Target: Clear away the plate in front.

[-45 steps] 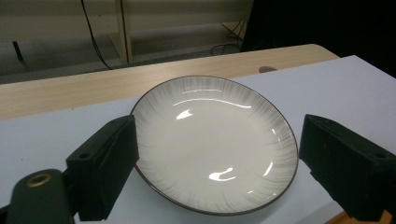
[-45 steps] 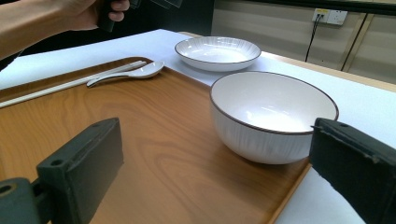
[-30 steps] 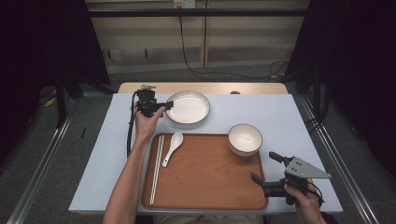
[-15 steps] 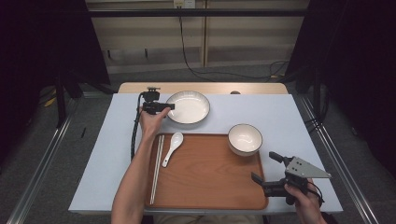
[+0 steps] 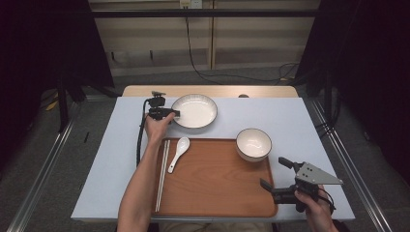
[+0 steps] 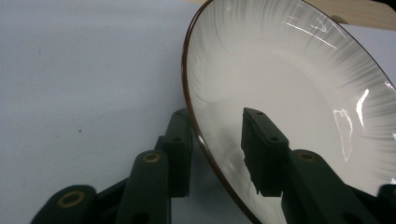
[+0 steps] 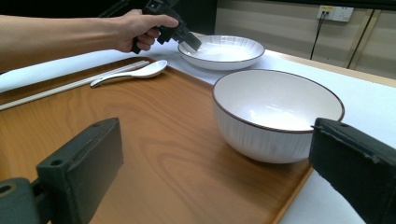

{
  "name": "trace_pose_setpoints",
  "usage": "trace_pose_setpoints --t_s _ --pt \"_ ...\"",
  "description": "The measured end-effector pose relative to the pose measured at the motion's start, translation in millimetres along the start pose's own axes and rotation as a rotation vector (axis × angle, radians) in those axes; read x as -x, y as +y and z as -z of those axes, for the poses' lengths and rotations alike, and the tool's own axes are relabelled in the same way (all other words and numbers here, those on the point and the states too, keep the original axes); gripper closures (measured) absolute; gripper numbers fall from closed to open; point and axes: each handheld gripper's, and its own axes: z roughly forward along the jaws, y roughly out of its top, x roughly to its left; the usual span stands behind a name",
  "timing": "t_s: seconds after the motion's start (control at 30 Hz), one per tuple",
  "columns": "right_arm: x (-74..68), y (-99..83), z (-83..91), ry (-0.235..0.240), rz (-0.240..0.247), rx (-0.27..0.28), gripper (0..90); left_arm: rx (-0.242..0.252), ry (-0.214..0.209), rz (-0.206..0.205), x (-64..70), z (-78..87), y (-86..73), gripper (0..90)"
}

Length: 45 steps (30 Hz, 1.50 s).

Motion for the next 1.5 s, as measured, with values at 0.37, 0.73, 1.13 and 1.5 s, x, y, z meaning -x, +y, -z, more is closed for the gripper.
trace_pose_setpoints --t_s 0.37,0.73,1.13,1.5 --pt "-0.5 0.8 -0.5 -0.001 0.009 0.007 2.8 0.000 -0.027 0.108 -5.5 -4.6 2.1 72.5" --pt "-0.7 0.5 -1.6 -0.001 0.011 0.000 2.9 0.010 -0.103 0.227 -16.0 -5.1 2.3 79.5" --pt "0.1 0.3 1.6 -0.010 0.008 0.007 2.8 0.056 -0.163 0.285 -12.2 -2.5 4.5 84.5" --pt "1.2 0.5 1.6 -0.017 -0.006 0.015 2.3 0.096 -0.138 0.271 -5.2 11.3 13.0 83.4"
